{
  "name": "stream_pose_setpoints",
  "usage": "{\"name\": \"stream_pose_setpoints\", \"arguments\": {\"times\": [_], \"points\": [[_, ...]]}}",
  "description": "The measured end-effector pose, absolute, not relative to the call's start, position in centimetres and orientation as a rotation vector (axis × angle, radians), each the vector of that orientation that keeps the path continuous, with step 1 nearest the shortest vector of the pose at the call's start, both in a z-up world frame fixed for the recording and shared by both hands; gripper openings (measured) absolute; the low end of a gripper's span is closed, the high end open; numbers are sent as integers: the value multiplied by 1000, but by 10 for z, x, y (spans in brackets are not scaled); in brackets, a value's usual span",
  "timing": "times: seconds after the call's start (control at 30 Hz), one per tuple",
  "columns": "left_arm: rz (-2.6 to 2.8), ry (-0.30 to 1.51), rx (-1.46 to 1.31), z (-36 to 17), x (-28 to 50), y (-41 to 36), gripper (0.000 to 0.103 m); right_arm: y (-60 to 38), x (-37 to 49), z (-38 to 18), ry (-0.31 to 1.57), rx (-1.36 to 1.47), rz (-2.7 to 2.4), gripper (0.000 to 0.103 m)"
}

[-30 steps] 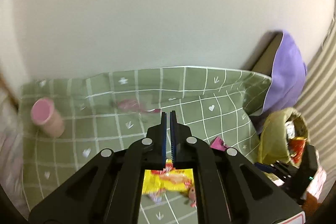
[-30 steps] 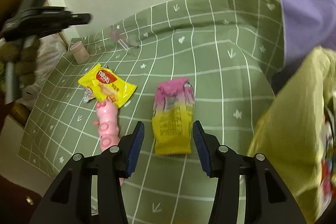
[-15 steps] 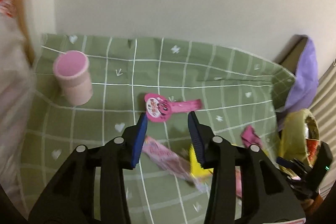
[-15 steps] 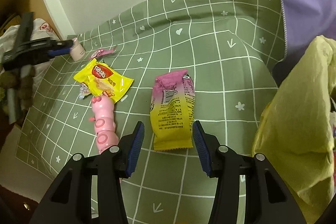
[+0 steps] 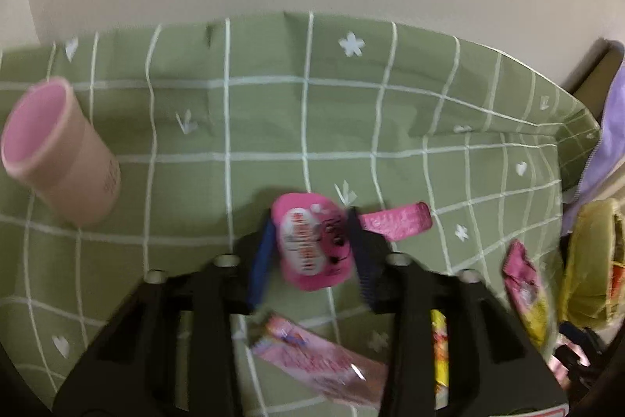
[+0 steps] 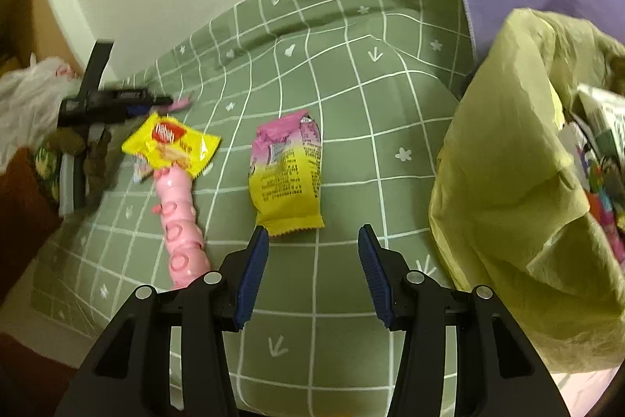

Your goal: Collect trash

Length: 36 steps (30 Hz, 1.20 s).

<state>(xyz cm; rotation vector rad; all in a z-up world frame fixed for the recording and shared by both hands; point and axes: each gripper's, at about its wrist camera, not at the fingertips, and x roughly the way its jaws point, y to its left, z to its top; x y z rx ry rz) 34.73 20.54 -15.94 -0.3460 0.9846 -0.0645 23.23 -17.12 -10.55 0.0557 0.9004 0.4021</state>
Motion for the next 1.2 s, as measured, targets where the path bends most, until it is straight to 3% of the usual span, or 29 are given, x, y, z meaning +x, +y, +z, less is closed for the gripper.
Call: {"name": "stream_pose_setpoints", "arguments": {"times": [0.17, 0.4, 0.47, 0.6, 1.2], "points": [[-34, 967, -345, -150, 325, 203, 15, -166, 245, -110, 873, 121, 387, 45], [-41, 912, -349, -120, 294, 198, 14, -151, 268, -127, 931, 93, 404, 45], [-39, 884, -346, -109, 283, 199, 14, -146, 269, -132, 972, 70, 432, 31], [-18, 834, -303, -86, 271, 193, 14, -140, 258, -125, 950, 13, 457, 22], [-149, 571, -228, 47, 222, 128, 14, -178, 194, 24, 590, -87, 436, 20]]}}
